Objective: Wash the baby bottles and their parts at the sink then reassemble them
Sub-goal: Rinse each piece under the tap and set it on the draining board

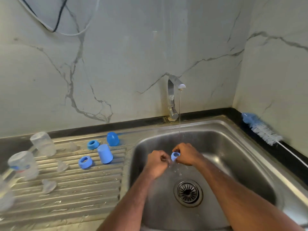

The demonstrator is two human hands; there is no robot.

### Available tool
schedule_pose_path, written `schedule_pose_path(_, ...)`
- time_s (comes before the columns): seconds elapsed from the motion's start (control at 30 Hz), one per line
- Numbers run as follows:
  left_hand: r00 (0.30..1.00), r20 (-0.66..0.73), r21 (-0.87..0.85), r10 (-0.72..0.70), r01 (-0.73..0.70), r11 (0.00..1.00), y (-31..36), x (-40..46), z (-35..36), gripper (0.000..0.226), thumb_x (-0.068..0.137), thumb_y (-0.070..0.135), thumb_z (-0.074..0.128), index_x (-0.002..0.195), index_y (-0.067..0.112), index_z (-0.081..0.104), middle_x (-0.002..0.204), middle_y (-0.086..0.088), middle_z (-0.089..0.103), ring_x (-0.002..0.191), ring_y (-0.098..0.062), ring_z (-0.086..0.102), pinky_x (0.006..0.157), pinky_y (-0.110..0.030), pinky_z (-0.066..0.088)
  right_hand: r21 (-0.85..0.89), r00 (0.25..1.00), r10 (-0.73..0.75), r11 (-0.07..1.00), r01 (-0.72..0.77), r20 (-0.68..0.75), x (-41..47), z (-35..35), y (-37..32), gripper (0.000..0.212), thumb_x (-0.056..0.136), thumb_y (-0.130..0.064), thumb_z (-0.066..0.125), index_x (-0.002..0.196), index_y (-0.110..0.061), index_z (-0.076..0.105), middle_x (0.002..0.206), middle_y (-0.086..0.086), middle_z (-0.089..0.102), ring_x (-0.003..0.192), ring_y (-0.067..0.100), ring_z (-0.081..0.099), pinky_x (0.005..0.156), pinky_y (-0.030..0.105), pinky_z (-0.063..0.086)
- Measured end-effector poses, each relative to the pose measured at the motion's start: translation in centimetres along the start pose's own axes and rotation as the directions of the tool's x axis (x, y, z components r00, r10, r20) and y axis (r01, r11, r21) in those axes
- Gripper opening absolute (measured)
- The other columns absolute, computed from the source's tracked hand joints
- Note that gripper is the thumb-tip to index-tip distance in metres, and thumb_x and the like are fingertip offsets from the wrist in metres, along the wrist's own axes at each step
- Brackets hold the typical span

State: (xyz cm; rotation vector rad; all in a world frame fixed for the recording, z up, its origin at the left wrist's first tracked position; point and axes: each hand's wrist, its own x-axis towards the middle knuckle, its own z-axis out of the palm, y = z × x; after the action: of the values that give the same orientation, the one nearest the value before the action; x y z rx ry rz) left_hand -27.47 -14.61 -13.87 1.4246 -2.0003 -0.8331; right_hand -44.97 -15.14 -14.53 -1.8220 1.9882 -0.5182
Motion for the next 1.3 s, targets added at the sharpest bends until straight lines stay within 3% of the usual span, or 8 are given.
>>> schedule_pose_path(0.07,0.999,-0.026,-0.071,0.044,-0.046,0.996,0.4,-1.7,-2.6,0.011,0.084,0.007,0.073,0.094,0.009,0.078,0.091,-0.004,0.076,0.078,-0.008,0.066,0.072,-0.012,0.049,0.022,0.998,-0.046,0.999,0.047,-0.051,-0.5,-0.5,-1.4,0.04,0.079,-0.026,0.081,0.117,-0.021,0.07,0.115,0.002,0.071,0.1,0.015,0.066,0.089,0.034,0.057)
schedule_pose_path(0.27,0.997,-0.057,-0.168,0.057,-0.066,0.984,-0.7,-6.7,-10.4,0.024,0.087,0.004,0.073,0.067,0.015,0.065,0.056,0.004,0.067,0.049,-0.007,0.061,0.053,-0.017,0.046,0.09,0.988,-0.134,0.986,0.141,-0.08,-3.4,-0.6,-5.0,0.034,0.082,-0.032,0.081,0.113,-0.021,0.071,0.104,-0.002,0.071,0.088,0.005,0.064,0.074,0.019,0.048)
schedule_pose_path(0.47,0.979,-0.204,-0.185,-0.022,-0.017,0.983,-4.7,-11.6,-17.9,0.029,0.089,0.012,0.075,0.065,0.001,0.062,0.058,-0.009,0.065,0.047,-0.014,0.055,0.054,-0.026,0.046,0.15,0.943,-0.268,0.942,0.299,-0.198,-6.1,-0.9,-12.7,0.027,0.077,-0.039,0.083,0.099,-0.024,0.075,0.093,-0.007,0.069,0.083,0.006,0.062,0.075,0.022,0.049)
schedule_pose_path(0.57,0.955,-0.292,-0.135,-0.057,0.018,0.991,-6.6,-14.7,-21.3,0.033,0.089,0.013,0.074,0.068,-0.009,0.062,0.058,-0.01,0.066,0.046,-0.014,0.054,0.053,-0.026,0.046,0.168,0.924,-0.352,0.912,0.375,-0.149,-7.2,1.1,-18.1,0.03,0.076,-0.044,0.081,0.099,-0.026,0.072,0.091,-0.011,0.069,0.081,0.005,0.061,0.072,0.021,0.049)
schedule_pose_path(0.77,0.915,-0.387,0.109,-0.117,0.171,0.979,-11.5,-17.8,-26.3,0.033,0.082,0.022,0.081,0.058,0.006,0.063,0.058,-0.009,0.067,0.054,-0.02,0.061,0.06,-0.036,0.051,0.206,0.871,-0.492,0.851,0.483,-0.006,-8.2,6.0,-26.6,0.045,0.079,-0.03,0.077,0.117,-0.025,0.054,0.106,-0.002,0.062,0.089,0.013,0.062,0.069,0.021,0.046)
schedule_pose_path(0.87,0.917,-0.382,0.155,-0.115,0.187,0.97,-12.6,-18.7,-27.1,0.033,0.082,0.023,0.082,0.056,0.009,0.065,0.058,-0.003,0.066,0.052,-0.008,0.054,0.058,-0.029,0.047,0.237,0.86,-0.503,0.849,0.473,0.084,-7.7,7.8,-28.3,0.05,0.082,-0.022,0.076,0.124,-0.025,0.05,0.112,-0.002,0.059,0.094,0.012,0.06,0.076,0.022,0.048)
schedule_pose_path(1.0,0.918,-0.377,0.16,-0.121,0.193,0.968,-13.3,-19.2,-27.4,0.034,0.083,0.025,0.081,0.059,0.005,0.066,0.061,-0.006,0.066,0.054,-0.01,0.055,0.056,-0.027,0.043,0.238,0.862,-0.492,0.857,0.456,0.12,-7.7,9.3,-29.5,0.05,0.08,-0.02,0.079,0.12,-0.024,0.05,0.107,-0.002,0.061,0.098,0.017,0.063,0.09,0.036,0.057)
schedule_pose_path(1.3,0.923,-0.369,0.114,-0.108,0.16,0.981,-10.4,-17.9,-26.8,0.028,0.084,0.018,0.078,0.061,0.005,0.068,0.06,-0.007,0.068,0.054,-0.013,0.057,0.058,-0.029,0.047,0.287,0.881,-0.472,0.85,0.442,0.039,-8.6,7.6,-28.0,0.045,0.082,-0.018,0.08,0.121,-0.021,0.059,0.11,-0.007,0.058,0.097,0.008,0.058,0.075,0.014,0.046)
